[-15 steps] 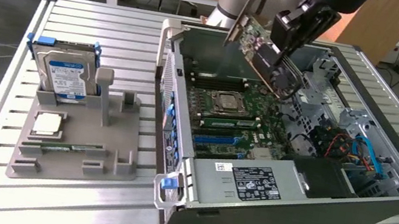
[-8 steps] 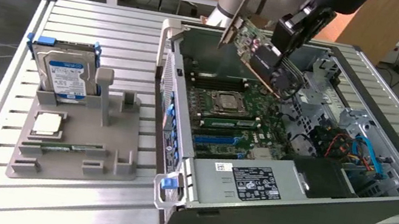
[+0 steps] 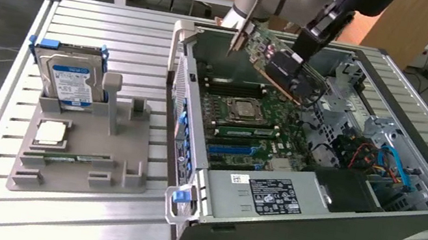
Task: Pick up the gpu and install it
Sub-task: 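Insert the gpu into the slot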
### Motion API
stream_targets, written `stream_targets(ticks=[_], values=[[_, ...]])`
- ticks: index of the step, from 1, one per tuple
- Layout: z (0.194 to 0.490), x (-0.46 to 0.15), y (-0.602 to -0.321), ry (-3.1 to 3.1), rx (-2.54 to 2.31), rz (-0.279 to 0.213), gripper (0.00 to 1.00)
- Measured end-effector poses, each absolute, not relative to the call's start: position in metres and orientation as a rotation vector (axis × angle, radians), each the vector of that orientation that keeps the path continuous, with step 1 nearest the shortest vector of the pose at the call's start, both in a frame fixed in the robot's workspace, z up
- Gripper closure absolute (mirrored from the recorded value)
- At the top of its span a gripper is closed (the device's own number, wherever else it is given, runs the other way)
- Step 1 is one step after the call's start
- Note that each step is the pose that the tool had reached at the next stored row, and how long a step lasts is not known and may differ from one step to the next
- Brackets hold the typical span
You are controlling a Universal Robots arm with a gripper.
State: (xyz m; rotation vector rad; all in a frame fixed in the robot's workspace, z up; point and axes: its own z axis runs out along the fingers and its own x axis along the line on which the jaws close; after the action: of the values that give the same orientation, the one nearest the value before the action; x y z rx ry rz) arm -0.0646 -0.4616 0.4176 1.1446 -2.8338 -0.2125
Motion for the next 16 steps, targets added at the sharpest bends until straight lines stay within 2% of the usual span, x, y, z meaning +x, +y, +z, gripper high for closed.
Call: stream_targets(ticks=[8,16], values=[[0.4173,-0.0645,-0.4608,-2.807,1.205,-0.209,0.73],[0.4169,-0.0646,-0.4598,-2.799,1.315,-0.181,0.73]])
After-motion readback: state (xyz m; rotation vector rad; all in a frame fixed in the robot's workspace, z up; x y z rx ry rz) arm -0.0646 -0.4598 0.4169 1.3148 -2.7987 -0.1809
